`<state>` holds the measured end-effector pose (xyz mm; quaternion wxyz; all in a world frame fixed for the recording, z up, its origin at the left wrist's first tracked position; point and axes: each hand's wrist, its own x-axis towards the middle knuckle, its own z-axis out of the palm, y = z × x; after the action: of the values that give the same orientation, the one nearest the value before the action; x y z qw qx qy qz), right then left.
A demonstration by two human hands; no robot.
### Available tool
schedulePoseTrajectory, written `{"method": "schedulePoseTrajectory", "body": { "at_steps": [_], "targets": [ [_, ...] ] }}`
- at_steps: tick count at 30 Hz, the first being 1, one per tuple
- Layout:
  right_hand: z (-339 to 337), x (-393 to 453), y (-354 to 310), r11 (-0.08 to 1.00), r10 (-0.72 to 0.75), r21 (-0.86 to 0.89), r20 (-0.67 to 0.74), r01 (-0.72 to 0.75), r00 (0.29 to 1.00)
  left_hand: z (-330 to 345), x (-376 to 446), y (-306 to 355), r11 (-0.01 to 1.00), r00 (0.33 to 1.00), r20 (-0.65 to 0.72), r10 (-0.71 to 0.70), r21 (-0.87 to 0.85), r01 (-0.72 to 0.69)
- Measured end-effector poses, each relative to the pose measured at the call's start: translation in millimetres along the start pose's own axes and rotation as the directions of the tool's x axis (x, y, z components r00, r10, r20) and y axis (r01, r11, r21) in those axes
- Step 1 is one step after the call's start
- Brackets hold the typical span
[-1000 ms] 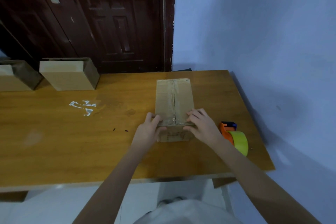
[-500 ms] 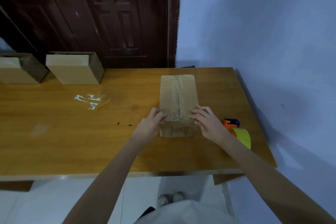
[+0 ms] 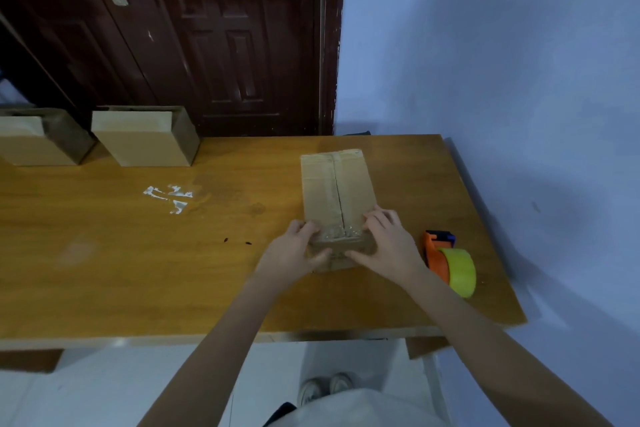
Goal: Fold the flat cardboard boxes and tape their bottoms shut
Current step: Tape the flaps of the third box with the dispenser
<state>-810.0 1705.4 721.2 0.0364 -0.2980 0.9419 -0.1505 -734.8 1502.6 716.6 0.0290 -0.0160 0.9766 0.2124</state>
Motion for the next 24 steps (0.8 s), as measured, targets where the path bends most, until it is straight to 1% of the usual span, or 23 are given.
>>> {"method": "schedulePoseTrajectory", "body": {
  "at_steps": [2,4,7,10,13,15,20,24],
  "targets": [
    [7,0,-8,0.999,0.017,-0.042,-0.079,-0.021,0.997,6,3,10,0.998,0.998,-0.057,-0.040,0.050,0.043],
    [12,-2,-10,1.000,0.003,-0.025,-0.147,-0.006,0.989,8,5,15,0.994,0.992,-0.095,-0.083,0.059,0.089],
    [13,-2,-6,0.999,-0.032,0.015,-0.188,0.035,0.982,8,5,13,0.997,0.987,-0.153,-0.059,0.030,0.064],
    [14,-1,-4,0.997,-0.051,0.040,-0.207,0.060,0.977,6,4,8,0.999,0.984,-0.174,-0.033,-0.004,0.033],
    [14,-2,-2,0.995,-0.071,0.058,-0.211,0.085,0.975,5,3,4,0.999,0.984,-0.176,-0.001,-0.042,-0.007],
    [13,-3,3,0.989,-0.111,0.070,-0.217,0.128,0.970,2,2,2,0.997,0.986,-0.166,0.013,-0.067,-0.024],
    [9,-5,9,0.985,-0.163,0.021,-0.150,0.168,0.975,-3,1,0,0.996,0.994,-0.110,0.017,-0.089,-0.027],
    [5,-6,8,0.987,-0.161,-0.020,-0.096,0.160,0.982,-7,1,-3,0.995,0.999,-0.035,0.018,-0.094,-0.022]
  ]
}}
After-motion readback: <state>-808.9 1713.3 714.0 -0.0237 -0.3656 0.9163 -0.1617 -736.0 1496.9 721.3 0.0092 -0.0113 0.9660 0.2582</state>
